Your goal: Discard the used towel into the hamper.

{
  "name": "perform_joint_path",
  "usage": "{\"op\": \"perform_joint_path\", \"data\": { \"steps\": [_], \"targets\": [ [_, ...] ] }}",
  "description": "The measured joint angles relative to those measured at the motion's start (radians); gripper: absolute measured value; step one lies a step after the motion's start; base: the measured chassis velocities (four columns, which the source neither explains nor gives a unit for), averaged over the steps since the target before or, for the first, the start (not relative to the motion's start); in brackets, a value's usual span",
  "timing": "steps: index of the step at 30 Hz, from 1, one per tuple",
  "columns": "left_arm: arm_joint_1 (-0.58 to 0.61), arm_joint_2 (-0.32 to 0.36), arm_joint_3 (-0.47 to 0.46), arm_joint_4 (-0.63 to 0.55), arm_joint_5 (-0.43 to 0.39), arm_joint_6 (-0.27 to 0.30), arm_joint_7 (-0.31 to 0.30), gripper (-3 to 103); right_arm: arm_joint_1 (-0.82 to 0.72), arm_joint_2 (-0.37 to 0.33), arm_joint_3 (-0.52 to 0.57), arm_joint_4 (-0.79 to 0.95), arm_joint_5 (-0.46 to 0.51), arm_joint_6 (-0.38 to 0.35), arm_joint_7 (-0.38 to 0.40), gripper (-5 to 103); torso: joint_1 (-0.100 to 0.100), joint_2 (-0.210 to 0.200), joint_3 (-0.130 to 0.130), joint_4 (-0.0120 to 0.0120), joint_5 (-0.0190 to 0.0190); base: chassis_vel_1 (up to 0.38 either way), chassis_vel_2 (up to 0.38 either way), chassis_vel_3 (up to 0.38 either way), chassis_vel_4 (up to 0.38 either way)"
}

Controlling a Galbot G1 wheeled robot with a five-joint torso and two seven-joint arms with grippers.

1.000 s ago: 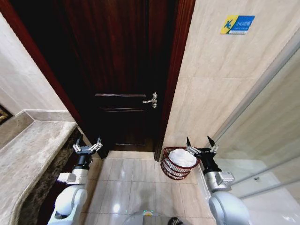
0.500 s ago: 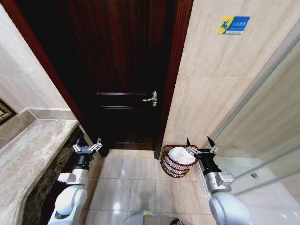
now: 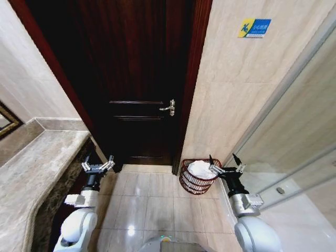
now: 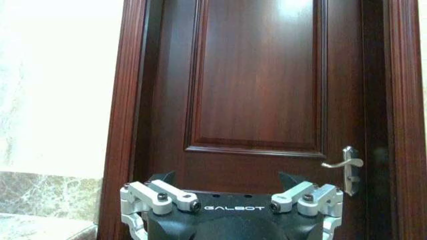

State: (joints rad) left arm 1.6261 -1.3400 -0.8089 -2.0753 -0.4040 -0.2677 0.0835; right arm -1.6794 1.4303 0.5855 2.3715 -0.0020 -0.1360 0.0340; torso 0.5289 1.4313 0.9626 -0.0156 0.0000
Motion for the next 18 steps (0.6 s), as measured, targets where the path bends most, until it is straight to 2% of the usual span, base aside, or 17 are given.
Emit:
{"op": "perform_joint_path", "data": {
  "steps": [18],
  "targets": [
    [-0.004, -0.002, 0.001, -0.004, -0.017, -0.012, 0.008, 100, -0.017, 0.002, 0.011, -0.001, 0.005, 0.014, -0.001, 100, 0.000, 0.000, 0.000, -0.0002, 0.0001, 0.075, -0.070, -0.076, 0.064]
  ]
}}
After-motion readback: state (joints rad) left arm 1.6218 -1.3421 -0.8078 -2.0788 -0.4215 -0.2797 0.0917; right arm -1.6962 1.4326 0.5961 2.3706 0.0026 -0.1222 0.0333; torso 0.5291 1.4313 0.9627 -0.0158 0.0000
